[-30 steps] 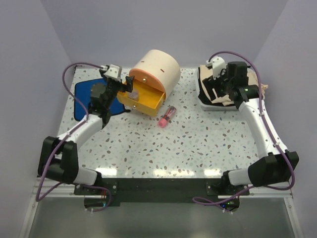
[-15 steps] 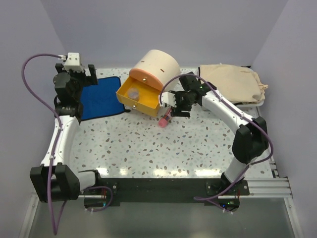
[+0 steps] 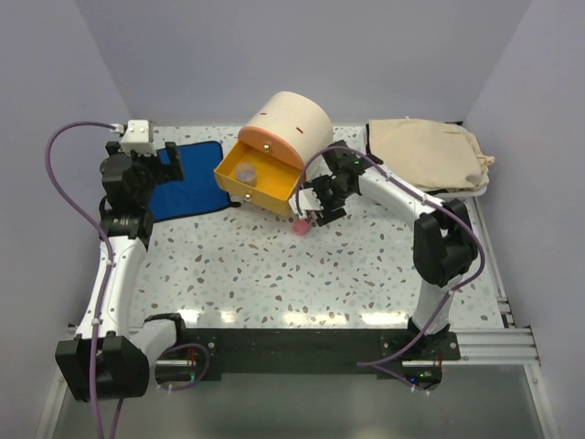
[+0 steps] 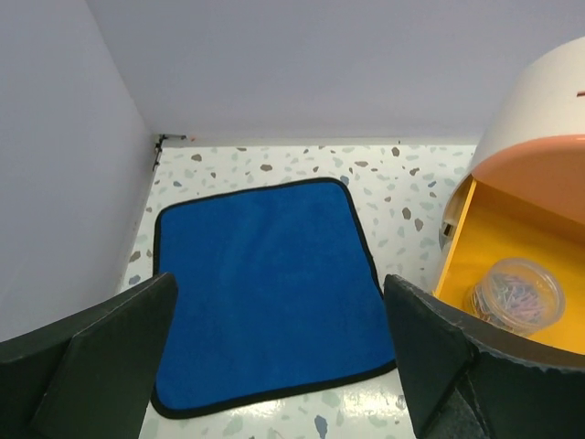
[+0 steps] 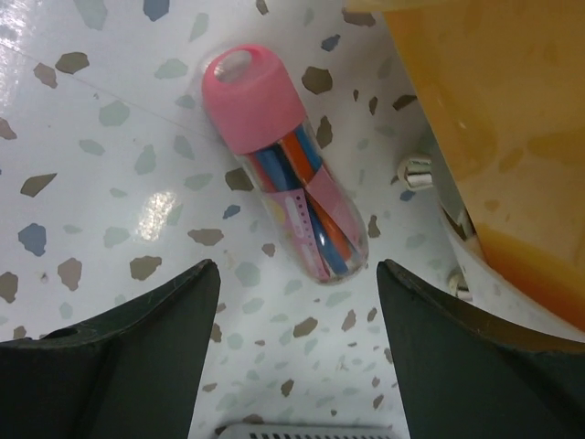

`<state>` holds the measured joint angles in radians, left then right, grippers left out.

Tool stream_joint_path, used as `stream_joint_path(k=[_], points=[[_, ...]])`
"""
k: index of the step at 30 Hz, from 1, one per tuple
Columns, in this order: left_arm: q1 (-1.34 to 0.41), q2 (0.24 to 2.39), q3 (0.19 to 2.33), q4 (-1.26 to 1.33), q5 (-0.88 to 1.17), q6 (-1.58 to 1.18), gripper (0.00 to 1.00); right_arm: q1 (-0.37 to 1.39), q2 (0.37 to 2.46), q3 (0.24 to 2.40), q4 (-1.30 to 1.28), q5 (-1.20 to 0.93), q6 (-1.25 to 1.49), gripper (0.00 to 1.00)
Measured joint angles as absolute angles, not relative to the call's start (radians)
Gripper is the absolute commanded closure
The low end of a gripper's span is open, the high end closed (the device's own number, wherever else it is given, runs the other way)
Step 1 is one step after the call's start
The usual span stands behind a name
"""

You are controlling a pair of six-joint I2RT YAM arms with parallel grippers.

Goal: Sort the stationery into containers
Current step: Pick up the stationery from the center of the board.

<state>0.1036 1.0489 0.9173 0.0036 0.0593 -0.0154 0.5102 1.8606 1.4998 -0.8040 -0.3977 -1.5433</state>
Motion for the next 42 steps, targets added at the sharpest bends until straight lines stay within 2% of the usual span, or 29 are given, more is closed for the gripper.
stream_joint_path(k=[7, 19, 25, 28, 32, 35, 38, 42], points=[[0.104, 1.034, 0.903, -0.071, 0.059, -0.015, 0.01, 0.509, 1.952, 1.501, -0.799, -0.442, -1.623, 0.27], [0.104, 1.042, 0.902, -0.099, 0.067, -0.015, 0.02, 0.484, 1.986, 1.462, -0.707, -0.465, -1.711, 0.29], [0.104, 1.065, 0.901, -0.099, 0.084, -0.015, 0.02, 0.483, 2.027, 1.472, -0.719, -0.453, -1.722, 0.41], [0.104, 1.071, 0.901, -0.098, 0.093, -0.015, 0.03, 0.483, 2.049, 1.49, -0.754, -0.443, -1.726, 0.53], [0.104, 1.072, 0.899, -0.093, 0.105, -0.017, 0.03, 0.483, 2.049, 1.498, -0.804, -0.434, -1.719, 0.85], [0.104, 1.072, 0.887, -0.078, 0.116, -0.019, 0.03, 0.483, 2.035, 1.496, -0.85, -0.426, -1.695, 0.99], [0.104, 1.072, 0.867, -0.058, 0.129, -0.024, 0.03, 0.483, 1.985, 1.475, -0.904, -0.411, -1.659, 1.0], [0.104, 1.072, 0.821, -0.001, 0.141, -0.036, 0.04, 0.484, 1.814, 1.464, -0.996, -0.414, -1.561, 1.0]])
